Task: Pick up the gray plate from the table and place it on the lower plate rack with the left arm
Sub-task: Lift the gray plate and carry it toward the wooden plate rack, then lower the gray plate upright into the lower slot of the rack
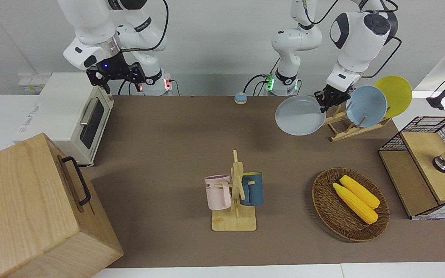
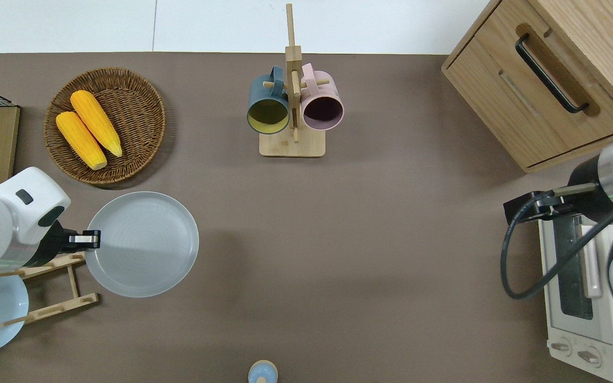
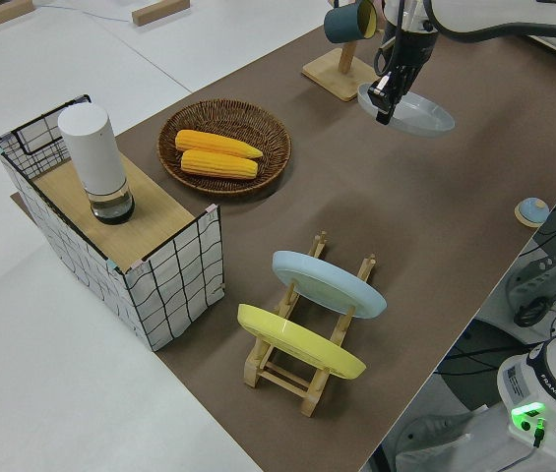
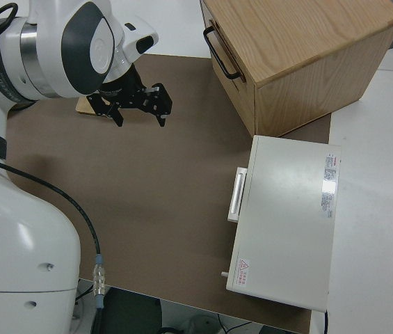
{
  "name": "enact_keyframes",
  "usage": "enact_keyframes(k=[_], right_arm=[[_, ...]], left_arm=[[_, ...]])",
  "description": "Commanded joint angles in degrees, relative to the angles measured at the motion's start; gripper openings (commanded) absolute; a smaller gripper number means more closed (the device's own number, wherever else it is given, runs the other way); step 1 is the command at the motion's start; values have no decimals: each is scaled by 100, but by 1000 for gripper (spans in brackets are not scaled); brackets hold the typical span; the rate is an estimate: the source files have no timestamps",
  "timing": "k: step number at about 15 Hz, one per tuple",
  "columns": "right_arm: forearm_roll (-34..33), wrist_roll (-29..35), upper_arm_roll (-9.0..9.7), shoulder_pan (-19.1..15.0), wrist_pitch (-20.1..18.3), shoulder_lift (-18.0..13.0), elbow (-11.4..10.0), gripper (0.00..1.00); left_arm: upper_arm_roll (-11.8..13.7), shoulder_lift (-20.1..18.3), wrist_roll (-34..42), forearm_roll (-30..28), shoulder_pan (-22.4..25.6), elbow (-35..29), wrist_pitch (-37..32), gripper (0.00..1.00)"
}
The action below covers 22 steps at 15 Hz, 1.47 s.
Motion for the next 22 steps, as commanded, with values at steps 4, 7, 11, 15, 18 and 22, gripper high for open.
enact_keyframes(k=[4, 7, 11, 15, 18, 22], right_arm=[[-37, 68, 113, -132, -62, -12, 33, 983], [-37, 68, 121, -132, -62, -12, 33, 983], [-37, 68, 121, -132, -62, -12, 41, 983], [-37, 68, 121, -132, -62, -12, 33, 983], [-37, 68, 113, -132, -62, -12, 41, 983], [-37, 68, 113, -132, -62, -12, 33, 983]], left_arm=[[-28, 193, -99, 1411, -11, 423, -626, 0], [-55, 307, -108, 2254, -29, 546, -960, 0], [-81, 413, -231, 3301, -55, 686, -1399, 0], [-160, 492, -336, 4075, -90, 704, -1743, 0], [-265, 614, -766, 4428, -90, 704, -2119, 0], [-459, 703, -1285, 4859, -99, 555, -2358, 0]])
